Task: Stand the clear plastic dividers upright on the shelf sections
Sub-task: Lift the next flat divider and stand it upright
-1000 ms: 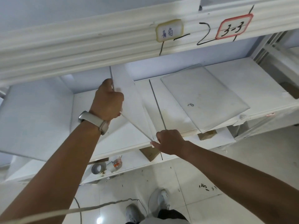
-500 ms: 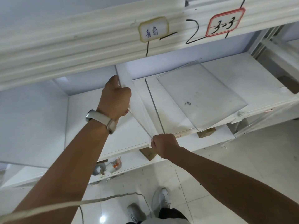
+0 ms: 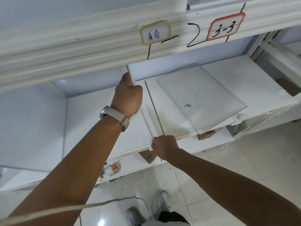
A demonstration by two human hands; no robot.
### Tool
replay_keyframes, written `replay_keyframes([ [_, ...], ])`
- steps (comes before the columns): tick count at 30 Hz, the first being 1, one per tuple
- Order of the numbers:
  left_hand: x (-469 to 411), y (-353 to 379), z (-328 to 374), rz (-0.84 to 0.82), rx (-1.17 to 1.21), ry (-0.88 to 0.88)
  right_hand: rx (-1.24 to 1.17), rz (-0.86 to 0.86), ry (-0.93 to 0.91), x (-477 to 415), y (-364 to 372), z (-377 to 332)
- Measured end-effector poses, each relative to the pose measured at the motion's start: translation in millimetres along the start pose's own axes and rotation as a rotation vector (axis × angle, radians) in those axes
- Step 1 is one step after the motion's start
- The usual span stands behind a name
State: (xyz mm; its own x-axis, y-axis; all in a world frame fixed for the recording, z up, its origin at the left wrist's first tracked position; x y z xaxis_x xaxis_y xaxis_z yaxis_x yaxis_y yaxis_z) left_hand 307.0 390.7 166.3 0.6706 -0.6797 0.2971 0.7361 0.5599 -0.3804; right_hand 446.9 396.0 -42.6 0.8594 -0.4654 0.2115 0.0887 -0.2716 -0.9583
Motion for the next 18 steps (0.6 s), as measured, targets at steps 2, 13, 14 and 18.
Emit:
replay_keyframes([
  [2,0.7,0.2,-0.3,-0.001,-0.011,0.001,0.005,-0.017,-0.002,-0.5,-4.3,-0.2],
  [13,14.7,22.7,19.8,0.032,-0.131,0.132,0.048,0.084,0.006,-6.0,-37.3,-2.2],
  [14,15.2,23.7,21.2,0.045,-0.158,0.142,0.042,0.095,0.003,-5.7,-36.0,-1.7],
  [18,17.5,29.9,18.4,0.08,-0.233,0.113,0.02,0.105,-0.011,-5.5,-30.4,0.8],
])
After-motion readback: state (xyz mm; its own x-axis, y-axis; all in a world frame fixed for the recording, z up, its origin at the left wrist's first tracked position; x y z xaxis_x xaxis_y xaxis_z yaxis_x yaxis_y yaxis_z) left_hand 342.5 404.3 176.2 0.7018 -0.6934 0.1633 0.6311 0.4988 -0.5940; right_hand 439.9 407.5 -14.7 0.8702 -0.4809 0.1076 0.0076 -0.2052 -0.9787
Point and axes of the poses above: each hand's wrist, its own x-axis away from the middle knuckle, its own y-axis out of the palm, z = x × y, the point moved 6 cm from there along -x, towards the middle knuckle, and after that the axes turned 12 degrees about -y, right-handed, at the moved point
